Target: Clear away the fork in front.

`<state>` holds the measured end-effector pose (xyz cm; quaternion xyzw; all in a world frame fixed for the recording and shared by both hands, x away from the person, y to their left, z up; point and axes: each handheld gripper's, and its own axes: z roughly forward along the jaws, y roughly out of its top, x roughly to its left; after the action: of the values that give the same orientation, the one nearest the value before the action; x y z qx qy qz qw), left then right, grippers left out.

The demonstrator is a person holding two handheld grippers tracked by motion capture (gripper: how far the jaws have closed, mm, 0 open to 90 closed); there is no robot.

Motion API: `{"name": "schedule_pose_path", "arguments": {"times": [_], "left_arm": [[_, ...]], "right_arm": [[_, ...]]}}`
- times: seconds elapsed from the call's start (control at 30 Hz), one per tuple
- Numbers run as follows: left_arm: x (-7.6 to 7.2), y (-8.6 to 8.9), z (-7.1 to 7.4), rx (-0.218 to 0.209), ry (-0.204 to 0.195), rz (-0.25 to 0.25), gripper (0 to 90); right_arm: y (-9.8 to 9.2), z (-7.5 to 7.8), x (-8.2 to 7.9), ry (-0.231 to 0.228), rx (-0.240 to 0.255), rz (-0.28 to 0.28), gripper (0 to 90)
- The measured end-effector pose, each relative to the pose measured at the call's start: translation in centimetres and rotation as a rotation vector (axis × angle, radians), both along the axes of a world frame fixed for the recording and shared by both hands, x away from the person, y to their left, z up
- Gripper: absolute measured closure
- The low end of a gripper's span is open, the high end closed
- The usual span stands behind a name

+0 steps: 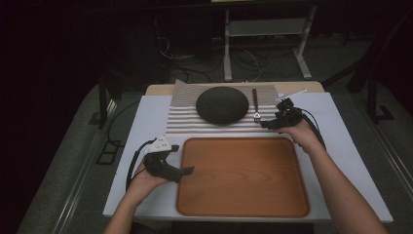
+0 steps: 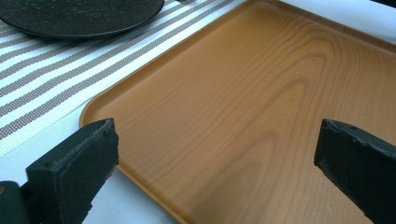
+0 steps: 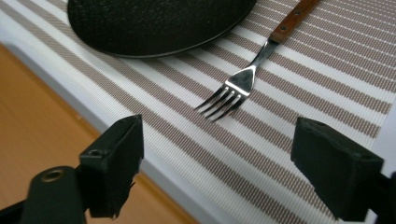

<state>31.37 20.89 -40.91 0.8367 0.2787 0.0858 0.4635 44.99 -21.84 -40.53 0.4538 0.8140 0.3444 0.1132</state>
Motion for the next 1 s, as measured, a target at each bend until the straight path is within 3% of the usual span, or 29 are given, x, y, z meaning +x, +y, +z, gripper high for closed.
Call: {"name": "schedule_pose_path", "arguments": {"times": [0.23,0.6,1.0], "left_arm": [[0.0,0.0,0.0,0.001,-0.002,0.000,0.0],[0.1,0.1,0.0,0.001,-0.006,0.007,0.0],[0.2,0.1,0.0,-0.003,-0.003,0.009,0.0]], "right_arm": [[0.4,-0.1,1.7,0.012,-0.007,-0.025,25.5],[0.6,-0.6,4.6,0.078,0.003,-0.065,36.0],[1.7,-1.0,8.3,0.116,-0.058,-0.098,47.3]]}}
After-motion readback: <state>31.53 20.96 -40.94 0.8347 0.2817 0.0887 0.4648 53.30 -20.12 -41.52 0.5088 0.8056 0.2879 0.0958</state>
